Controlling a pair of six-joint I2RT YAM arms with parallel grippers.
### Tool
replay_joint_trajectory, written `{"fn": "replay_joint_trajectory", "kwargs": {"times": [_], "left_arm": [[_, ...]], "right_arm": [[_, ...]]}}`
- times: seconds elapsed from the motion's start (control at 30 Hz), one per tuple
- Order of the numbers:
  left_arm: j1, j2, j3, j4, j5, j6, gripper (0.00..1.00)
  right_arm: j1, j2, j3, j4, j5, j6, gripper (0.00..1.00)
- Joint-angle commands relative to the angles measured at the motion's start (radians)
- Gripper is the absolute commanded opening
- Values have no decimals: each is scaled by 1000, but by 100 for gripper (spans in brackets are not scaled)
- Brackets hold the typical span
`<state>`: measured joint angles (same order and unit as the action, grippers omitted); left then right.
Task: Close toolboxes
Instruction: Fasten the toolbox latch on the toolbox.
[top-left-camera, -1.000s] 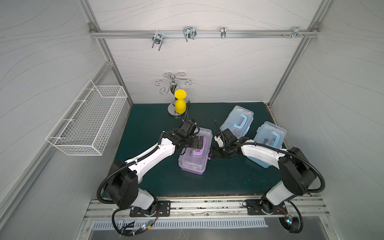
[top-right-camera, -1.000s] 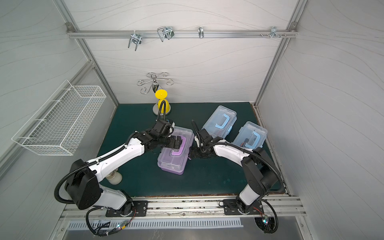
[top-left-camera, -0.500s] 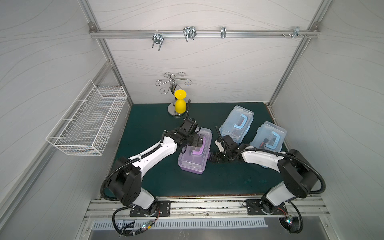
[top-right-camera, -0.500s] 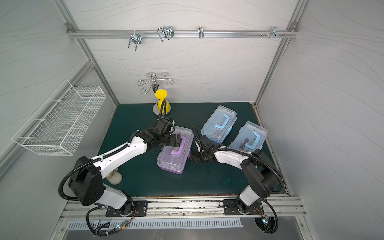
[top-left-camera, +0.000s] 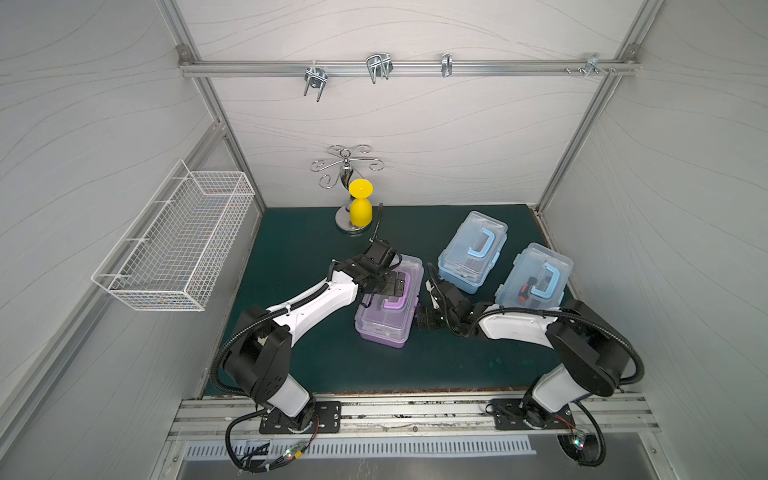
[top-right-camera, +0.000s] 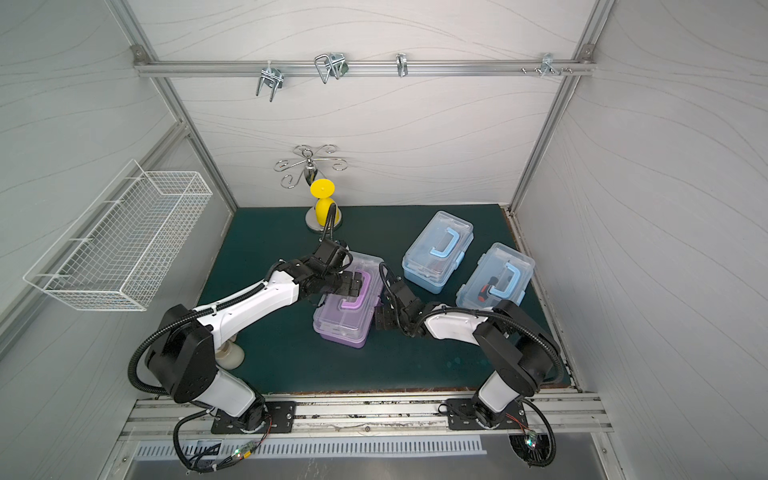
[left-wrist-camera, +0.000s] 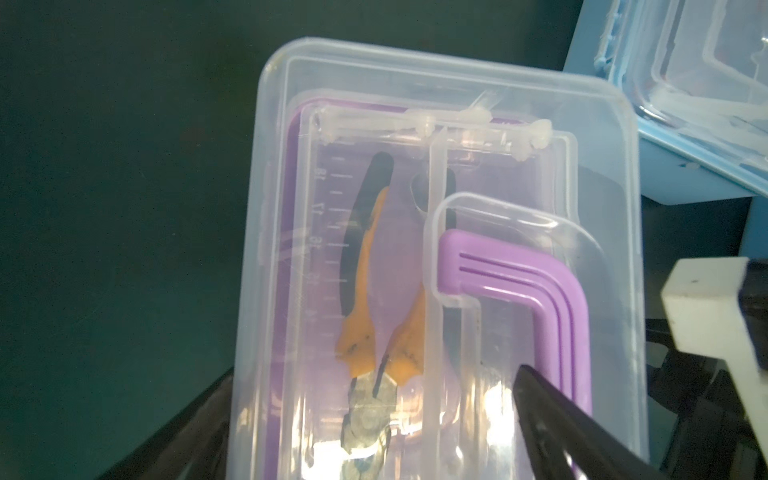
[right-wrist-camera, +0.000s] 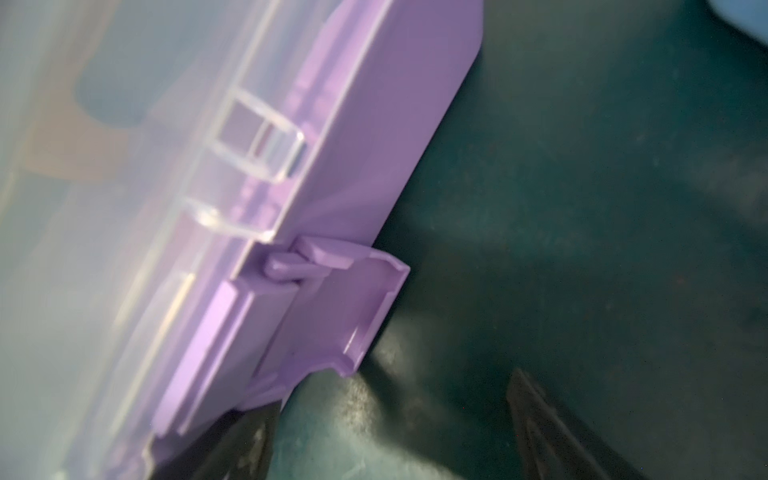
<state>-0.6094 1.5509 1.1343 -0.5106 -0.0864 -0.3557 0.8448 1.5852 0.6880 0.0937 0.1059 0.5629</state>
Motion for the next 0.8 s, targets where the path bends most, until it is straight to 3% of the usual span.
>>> {"fn": "replay_joint_trajectory", "kwargs": {"times": [0.0, 0.33, 0.77], "left_arm": [[-16, 2, -17, -13, 58, -14, 99], [-16, 15, -24, 3, 62, -22, 99], [-16, 22, -24, 2, 61, -19, 99]], "right_arm": [[14, 54, -15, 40, 110, 55, 86], [34, -19, -9, -82, 334, 55, 85], [19, -70, 50, -116, 361, -56, 87]]}}
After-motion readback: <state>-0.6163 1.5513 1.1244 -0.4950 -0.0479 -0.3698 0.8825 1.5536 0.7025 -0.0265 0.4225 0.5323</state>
